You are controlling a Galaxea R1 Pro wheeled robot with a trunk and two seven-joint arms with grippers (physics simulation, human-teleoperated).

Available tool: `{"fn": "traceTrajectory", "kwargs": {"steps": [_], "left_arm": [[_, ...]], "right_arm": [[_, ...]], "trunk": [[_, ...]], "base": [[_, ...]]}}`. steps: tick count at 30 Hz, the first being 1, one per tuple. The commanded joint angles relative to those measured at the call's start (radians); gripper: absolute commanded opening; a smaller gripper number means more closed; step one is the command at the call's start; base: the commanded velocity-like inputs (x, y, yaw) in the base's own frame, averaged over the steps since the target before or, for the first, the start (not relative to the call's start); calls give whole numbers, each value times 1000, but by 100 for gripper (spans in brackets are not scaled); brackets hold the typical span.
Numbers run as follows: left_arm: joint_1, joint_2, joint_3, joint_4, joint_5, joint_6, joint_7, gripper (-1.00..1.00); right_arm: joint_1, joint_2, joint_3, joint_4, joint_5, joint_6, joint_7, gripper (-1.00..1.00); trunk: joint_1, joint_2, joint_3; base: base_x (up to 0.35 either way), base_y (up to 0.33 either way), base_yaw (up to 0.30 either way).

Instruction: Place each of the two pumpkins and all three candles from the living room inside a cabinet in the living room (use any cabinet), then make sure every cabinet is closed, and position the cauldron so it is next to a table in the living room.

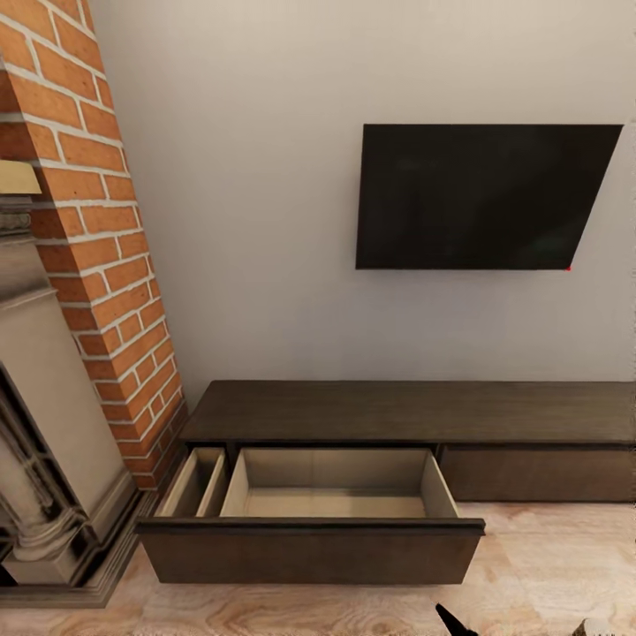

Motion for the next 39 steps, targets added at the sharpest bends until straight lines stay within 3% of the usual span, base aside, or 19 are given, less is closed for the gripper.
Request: {"fn": "traceTrajectory", "kwargs": {"steps": [1,2,5,10,19,31,34,36,38,39], "left_arm": [[0,-1,0,-2,-2,16,-2,100],[0,-2,0,-1,-2,21,-2,100],[0,-6,-3,-1,-2,48,-2,100],[0,-8,-19,0,-3,82,0,100],[-1,-9,-20,1,-2,151,10,100],[-6,-9,-27,70,-9,154,147,100],[-6,-10,-50,81,-7,157,194,100],[-6,-10,-90,83,-5,159,230,100],[-5,-10,-147,86,-4,158,300,100],[-5,-10,-159,87,-4,157,320,100]], "right_arm": [[-1,0,-2,-3,14,-11,-8,100],[-1,0,-1,-5,28,-27,-17,100],[-1,4,0,-9,124,-118,-83,100],[-1,3,0,-12,198,-164,-131,100],[-1,1,0,-13,217,-176,-144,100],[-1,8,26,-14,246,-178,-152,100],[-1,11,30,-16,251,-179,-193,100],[-1,13,43,-32,266,-180,-258,100],[-1,21,75,-57,304,-180,-413,100],[-1,26,81,-61,313,-180,-460,100]], "trunk": [[-4,7,2],[-8,14,6],[-20,35,15],[-39,70,31],[-73,133,59],[-119,217,96],[-131,238,106],[-139,252,112],[-146,266,118],[-150,273,122]], "base": [[-121,0,0],[-97,0,0],[-48,0,0],[-23,0,0],[-229,0,0],[-49,0,0],[-3,0,0],[-1,0,0],[0,0,0],[0,0,0]]}}
